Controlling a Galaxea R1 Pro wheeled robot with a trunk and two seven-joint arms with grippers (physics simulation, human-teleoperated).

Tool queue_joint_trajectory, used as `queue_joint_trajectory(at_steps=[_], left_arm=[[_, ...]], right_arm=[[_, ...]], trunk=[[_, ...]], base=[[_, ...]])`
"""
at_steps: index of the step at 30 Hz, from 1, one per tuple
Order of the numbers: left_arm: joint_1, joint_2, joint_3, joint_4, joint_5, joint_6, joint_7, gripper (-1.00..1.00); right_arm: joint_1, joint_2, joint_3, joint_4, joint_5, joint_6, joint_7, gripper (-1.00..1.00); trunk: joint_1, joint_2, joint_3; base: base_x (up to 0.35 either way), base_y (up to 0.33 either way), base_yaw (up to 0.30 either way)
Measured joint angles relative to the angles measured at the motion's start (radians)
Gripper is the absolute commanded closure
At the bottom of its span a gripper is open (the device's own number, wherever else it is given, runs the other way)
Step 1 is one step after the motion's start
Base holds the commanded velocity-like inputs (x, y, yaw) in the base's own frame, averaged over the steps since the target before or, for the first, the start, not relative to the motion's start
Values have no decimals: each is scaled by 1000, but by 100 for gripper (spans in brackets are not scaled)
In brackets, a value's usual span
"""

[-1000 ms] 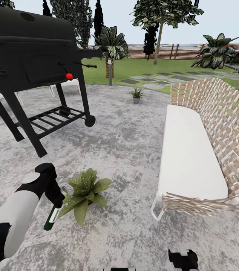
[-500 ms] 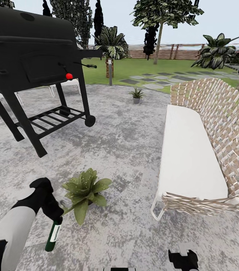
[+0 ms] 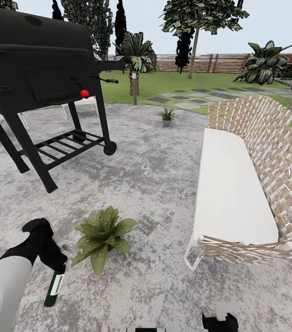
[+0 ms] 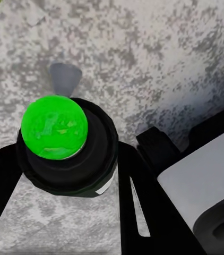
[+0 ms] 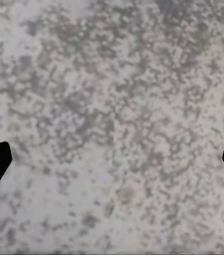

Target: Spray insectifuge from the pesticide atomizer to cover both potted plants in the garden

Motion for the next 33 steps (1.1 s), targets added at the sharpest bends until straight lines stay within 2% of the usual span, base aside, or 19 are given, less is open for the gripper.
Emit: queue_joint_trajectory(at_steps=[2, 9, 13, 18, 19, 23, 27, 30, 33], left_arm=[[2, 10, 4, -1, 3, 0, 0, 100], [-36, 18, -35, 0, 0, 2, 0, 100], [-59, 18, -58, -1, 0, 1, 0, 100], [-77, 22, -86, 4, -27, -7, 0, 100], [-109, 22, -152, 9, -37, -12, 0, 100], [-150, 19, -155, 18, -38, -18, 0, 100], [-157, 14, -157, 19, -39, -19, 0, 100], [-155, 19, -159, 19, -39, -19, 0, 100], [-146, 38, -159, 19, -41, -22, 0, 100]], right_arm=[[4, 11, 0, -1, 0, 0, 0, -100], [7, 46, 0, 0, 3, -1, -2, -100], [8, 36, 0, 1, 3, -2, -3, -100], [10, 20, 0, 1, 4, -2, -3, -100], [11, 19, 0, 1, 4, -2, -3, -100], [11, 18, 0, 1, 4, -2, -3, -100], [11, 18, 0, 1, 4, -2, -3, -100], [11, 18, 0, 1, 5, -2, -3, -100], [11, 18, 0, 1, 5, -2, -3, -100]], trunk=[[0, 0, 0], [0, 0, 0], [0, 0, 0], [0, 0, 0], [0, 0, 0], [0, 0, 0], [0, 0, 0], [0, 0, 0], [0, 0, 0]], base=[[0, 0, 0], [87, 0, 0], [130, 0, 0], [10, 0, 0], [1, 0, 0], [0, 0, 0], [0, 0, 0], [0, 0, 0], [0, 0, 0]])
